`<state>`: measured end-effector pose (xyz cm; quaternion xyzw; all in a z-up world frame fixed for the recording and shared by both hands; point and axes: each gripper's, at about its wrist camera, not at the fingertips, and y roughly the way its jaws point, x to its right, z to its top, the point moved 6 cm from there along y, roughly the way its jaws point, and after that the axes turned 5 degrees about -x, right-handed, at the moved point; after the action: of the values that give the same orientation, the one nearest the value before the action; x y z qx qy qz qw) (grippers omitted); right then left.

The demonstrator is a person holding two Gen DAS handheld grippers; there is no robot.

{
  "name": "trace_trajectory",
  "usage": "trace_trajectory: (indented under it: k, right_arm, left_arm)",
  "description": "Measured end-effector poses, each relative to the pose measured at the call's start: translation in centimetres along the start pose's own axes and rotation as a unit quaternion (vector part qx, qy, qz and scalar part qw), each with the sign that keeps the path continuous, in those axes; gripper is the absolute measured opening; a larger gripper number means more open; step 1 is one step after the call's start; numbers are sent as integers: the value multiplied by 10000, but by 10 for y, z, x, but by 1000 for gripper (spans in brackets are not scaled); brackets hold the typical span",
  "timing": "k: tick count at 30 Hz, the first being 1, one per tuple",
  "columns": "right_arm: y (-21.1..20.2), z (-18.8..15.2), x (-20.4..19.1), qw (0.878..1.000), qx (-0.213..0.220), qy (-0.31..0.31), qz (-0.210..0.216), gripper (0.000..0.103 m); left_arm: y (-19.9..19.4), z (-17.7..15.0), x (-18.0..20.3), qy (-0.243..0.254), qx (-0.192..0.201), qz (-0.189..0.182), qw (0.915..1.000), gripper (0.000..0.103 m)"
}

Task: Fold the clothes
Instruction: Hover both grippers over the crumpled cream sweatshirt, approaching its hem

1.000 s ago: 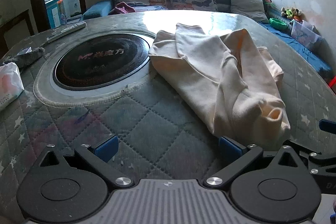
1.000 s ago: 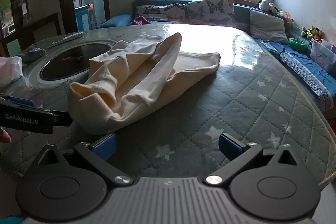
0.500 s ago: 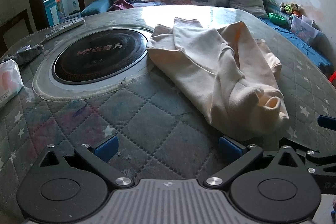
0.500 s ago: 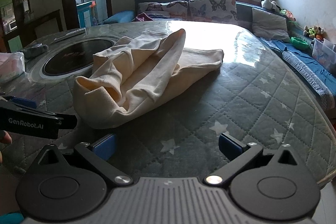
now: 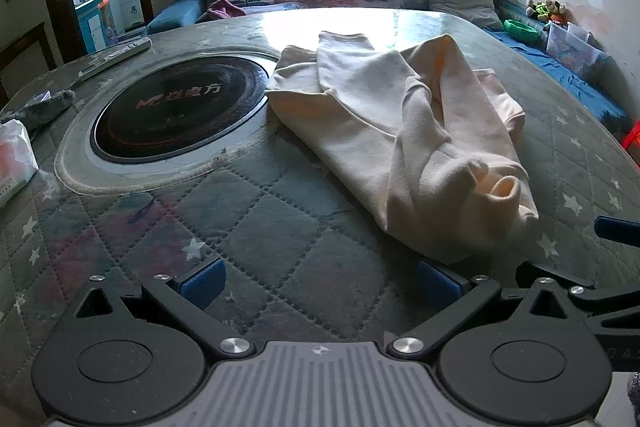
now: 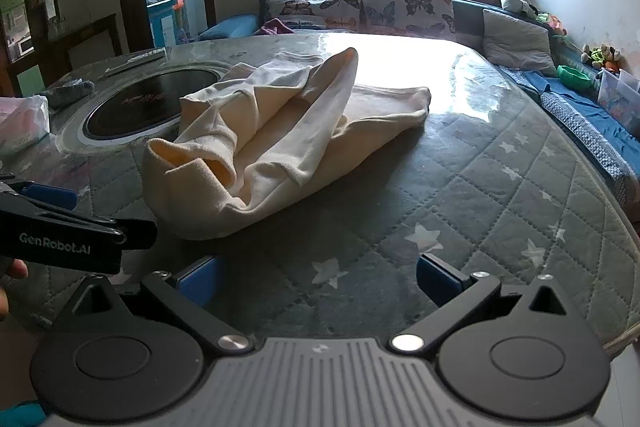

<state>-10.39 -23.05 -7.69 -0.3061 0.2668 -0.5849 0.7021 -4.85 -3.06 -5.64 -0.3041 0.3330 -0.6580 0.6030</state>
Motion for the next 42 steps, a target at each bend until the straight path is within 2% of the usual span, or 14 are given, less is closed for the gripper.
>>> trace_trajectory:
  k: [42]
  right_arm:
    - [16,14,-4,9996,-99,38,268,103]
  left_arm:
    - [6,17,-1,104,-47,-30,9999,103]
